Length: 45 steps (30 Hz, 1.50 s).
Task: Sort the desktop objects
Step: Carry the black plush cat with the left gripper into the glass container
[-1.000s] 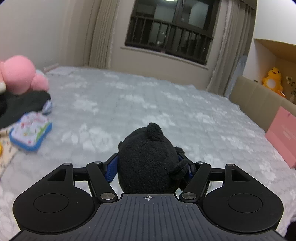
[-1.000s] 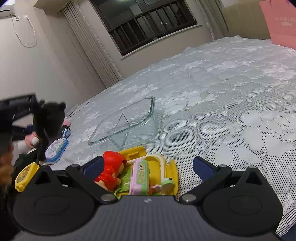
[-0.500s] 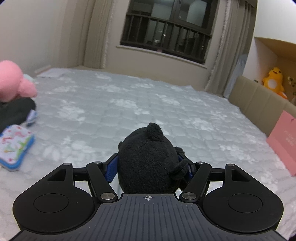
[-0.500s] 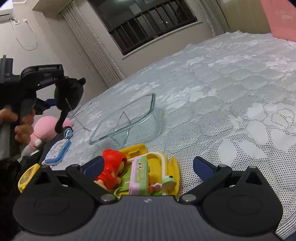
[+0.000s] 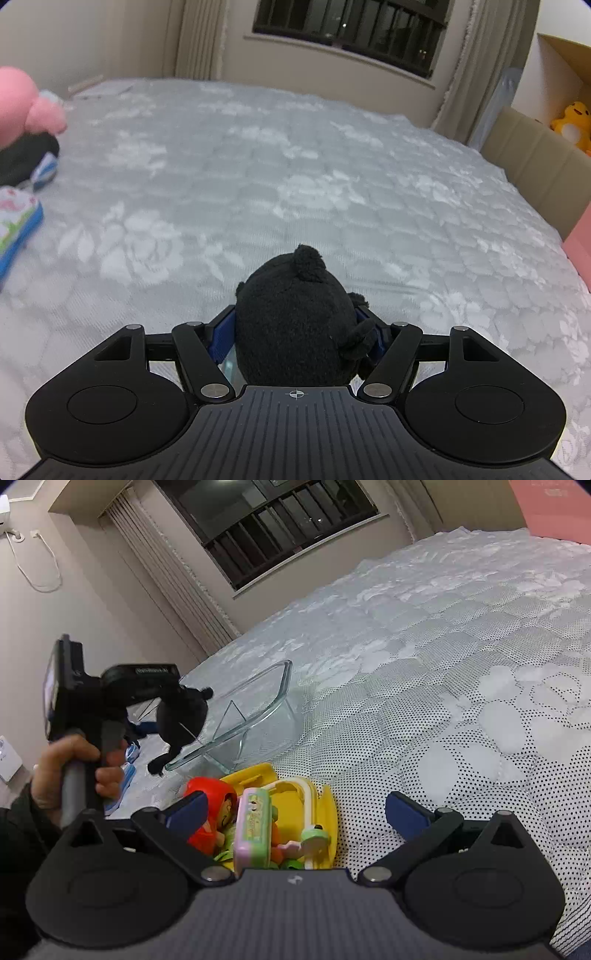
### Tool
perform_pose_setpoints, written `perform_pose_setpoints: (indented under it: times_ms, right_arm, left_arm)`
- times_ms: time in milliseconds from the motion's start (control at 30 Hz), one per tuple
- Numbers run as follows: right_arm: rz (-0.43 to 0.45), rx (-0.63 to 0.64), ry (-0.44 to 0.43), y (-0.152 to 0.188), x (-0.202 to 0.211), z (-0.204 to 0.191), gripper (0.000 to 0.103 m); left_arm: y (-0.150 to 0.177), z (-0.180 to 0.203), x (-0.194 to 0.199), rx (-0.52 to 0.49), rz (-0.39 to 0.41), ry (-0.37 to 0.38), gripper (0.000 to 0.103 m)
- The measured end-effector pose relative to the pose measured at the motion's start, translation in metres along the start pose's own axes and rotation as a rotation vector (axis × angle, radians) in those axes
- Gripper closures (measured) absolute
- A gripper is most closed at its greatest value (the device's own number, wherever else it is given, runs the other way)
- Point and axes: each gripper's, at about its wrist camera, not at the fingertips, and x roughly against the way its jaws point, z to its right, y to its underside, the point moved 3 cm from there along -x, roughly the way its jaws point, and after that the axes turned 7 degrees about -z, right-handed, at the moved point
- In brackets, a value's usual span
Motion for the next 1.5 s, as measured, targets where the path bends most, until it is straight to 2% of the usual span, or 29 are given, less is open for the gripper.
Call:
perform_pose_setpoints:
  times_ms: [267,600,967,1100,1267,1333,1500]
  right_arm:
    - [-0.005,-0.012,-0.011,0.003,0.001,0.004,0.000]
    - [-0.007,-0.007,-0.028,0.003,0.002,0.001,0.000]
    - [-0.025,-0.007,-0.043,0.005,-0.001,-0.001,0.000]
    - [-0.021,-0.001,-0.047,0.006,0.000,-0.004,0.000]
    - [-0.026,-0.002,-0.047,0.006,0.000,-0.003,0.000]
    - [-0.027,-0.006,-0.044,0.006,0.000,-0.001,0.000]
    - [-0.023,-0.013,-0.043,0.006,-0.001,0.000,0.000]
  left_arm:
    - [0.012,0.008,-0.005,-0.075,0.011,-0.060,0.029]
    - [0.009,0.006,0.000,-0.059,0.006,-0.051,0.028]
    - [-0.003,0.010,0.027,-0.054,0.076,-0.035,0.026]
    - [-0.002,0.015,0.027,-0.062,0.060,-0.020,0.035]
    - [0.004,0.022,0.018,-0.100,0.047,-0.048,0.036]
    - [0.005,0.022,0.012,-0.094,0.022,-0.050,0.039]
    - [0.010,0.016,-0.004,-0.078,-0.042,-0.062,0.038]
